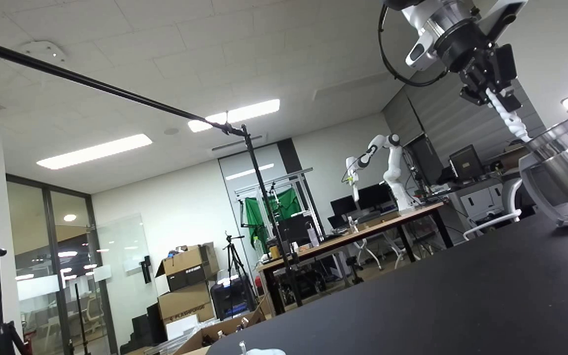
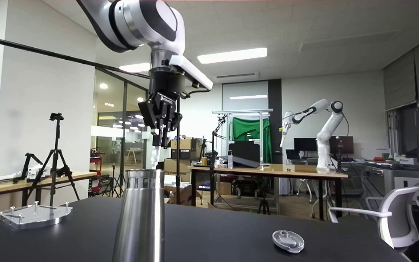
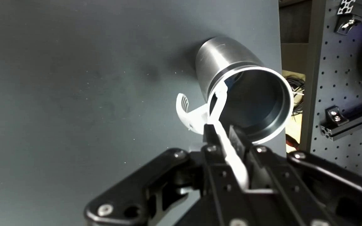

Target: Move the white object in the silver jar up and down in the jar

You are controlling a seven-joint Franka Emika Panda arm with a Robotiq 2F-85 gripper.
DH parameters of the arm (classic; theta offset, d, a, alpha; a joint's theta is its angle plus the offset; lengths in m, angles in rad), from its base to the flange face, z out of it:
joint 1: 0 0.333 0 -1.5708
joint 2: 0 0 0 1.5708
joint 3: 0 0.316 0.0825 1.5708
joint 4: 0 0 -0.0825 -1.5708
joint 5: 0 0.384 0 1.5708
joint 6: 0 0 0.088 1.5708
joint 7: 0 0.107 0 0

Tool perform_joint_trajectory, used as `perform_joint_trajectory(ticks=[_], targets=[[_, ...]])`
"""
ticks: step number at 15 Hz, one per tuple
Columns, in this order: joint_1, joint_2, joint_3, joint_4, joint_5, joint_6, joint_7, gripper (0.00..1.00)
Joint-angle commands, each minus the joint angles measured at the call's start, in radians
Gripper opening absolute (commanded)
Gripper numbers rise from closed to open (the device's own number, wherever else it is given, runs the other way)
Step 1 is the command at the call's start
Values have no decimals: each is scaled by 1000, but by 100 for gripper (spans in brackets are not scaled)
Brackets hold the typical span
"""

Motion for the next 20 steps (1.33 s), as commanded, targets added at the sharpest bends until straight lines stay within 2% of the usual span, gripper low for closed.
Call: perform_joint_trajectory(ticks=[1,9,20], targets=[[-5,-24,1,-14,30,26,18,4],[-7,-61,6,-37,14,-6,24,4],[4,-231,39,-203,-98,0,71,4]])
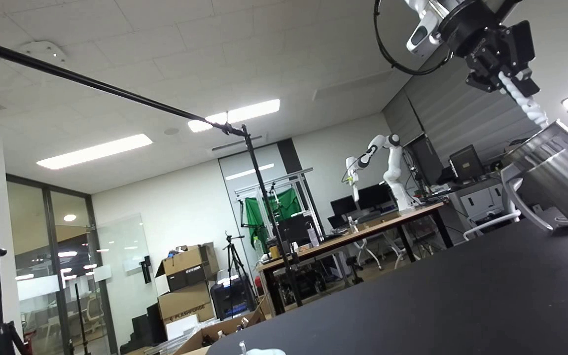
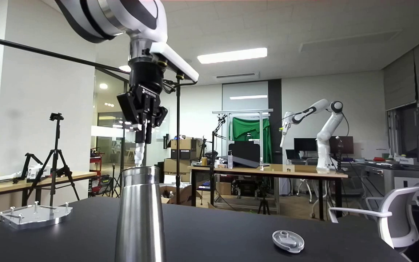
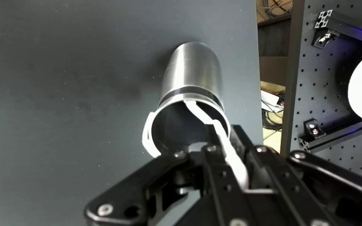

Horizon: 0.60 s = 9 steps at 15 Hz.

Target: Move the white object in the silver jar up and down in the jar

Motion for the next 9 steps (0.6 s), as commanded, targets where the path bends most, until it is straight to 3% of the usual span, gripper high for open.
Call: perform_joint_trajectory(ticks=[1,9], targets=[[-4,-72,-4,-57,-52,6,69,4],[-26,-13,-38,-5,-75,-4,127,4]])
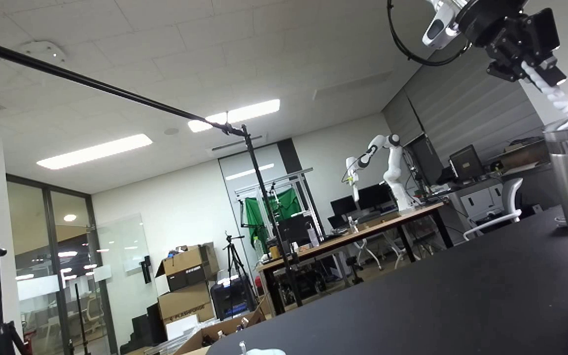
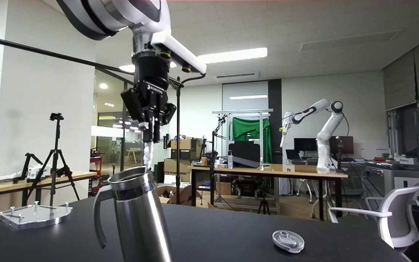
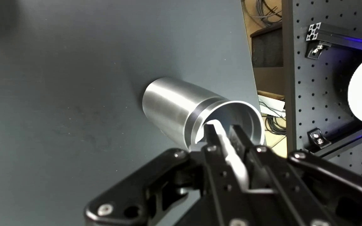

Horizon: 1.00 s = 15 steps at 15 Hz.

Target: Move the white object in the silver jar up and down in the jar

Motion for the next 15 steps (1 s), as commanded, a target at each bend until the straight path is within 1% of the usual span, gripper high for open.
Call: perform_joint_trajectory(ticks=[1,5,9,13,15], targets=[[-1,31,-12,32,-15,-9,49,4],[5,46,-8,57,-13,-15,56,4],[24,19,14,130,-19,-62,42,4],[50,20,45,266,-48,-200,18,4],[60,27,52,316,-64,-246,10,4]])
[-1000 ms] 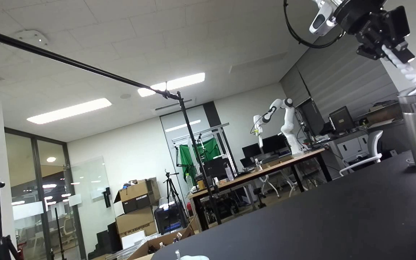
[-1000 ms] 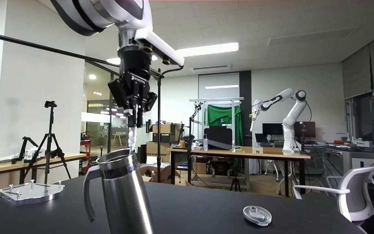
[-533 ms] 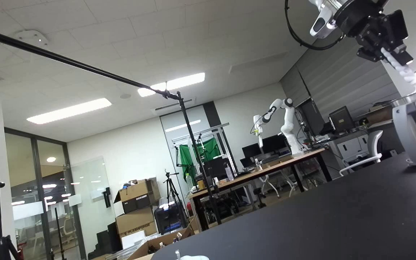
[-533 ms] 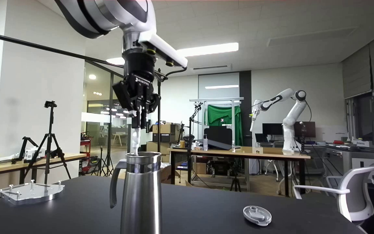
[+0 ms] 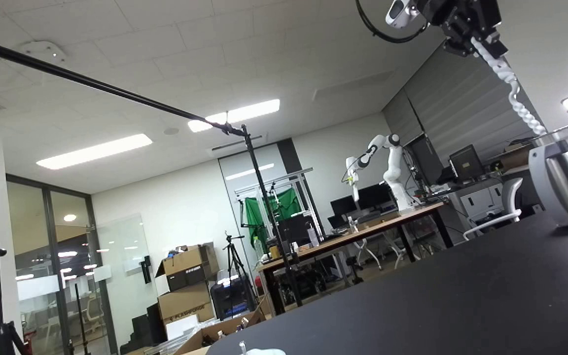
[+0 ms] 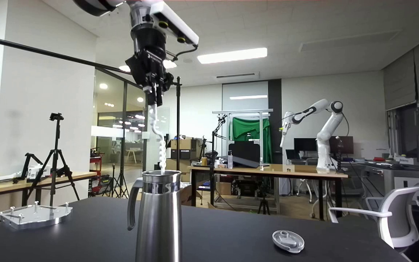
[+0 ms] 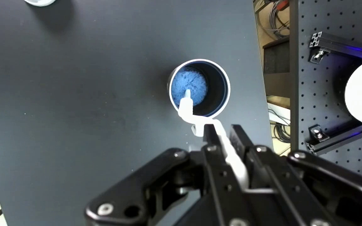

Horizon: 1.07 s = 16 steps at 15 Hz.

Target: Move the white object in the silver jar up and down in the jar

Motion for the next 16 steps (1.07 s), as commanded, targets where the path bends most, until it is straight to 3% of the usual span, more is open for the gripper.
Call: perform_joint_trajectory(ticks=[1,10,16], targets=[[18,23,6,102,-40,-81,-2,4],[-5,185,-44,10,13,69,-5,4],[-10,197,-24,35,-5,29,-19,4]])
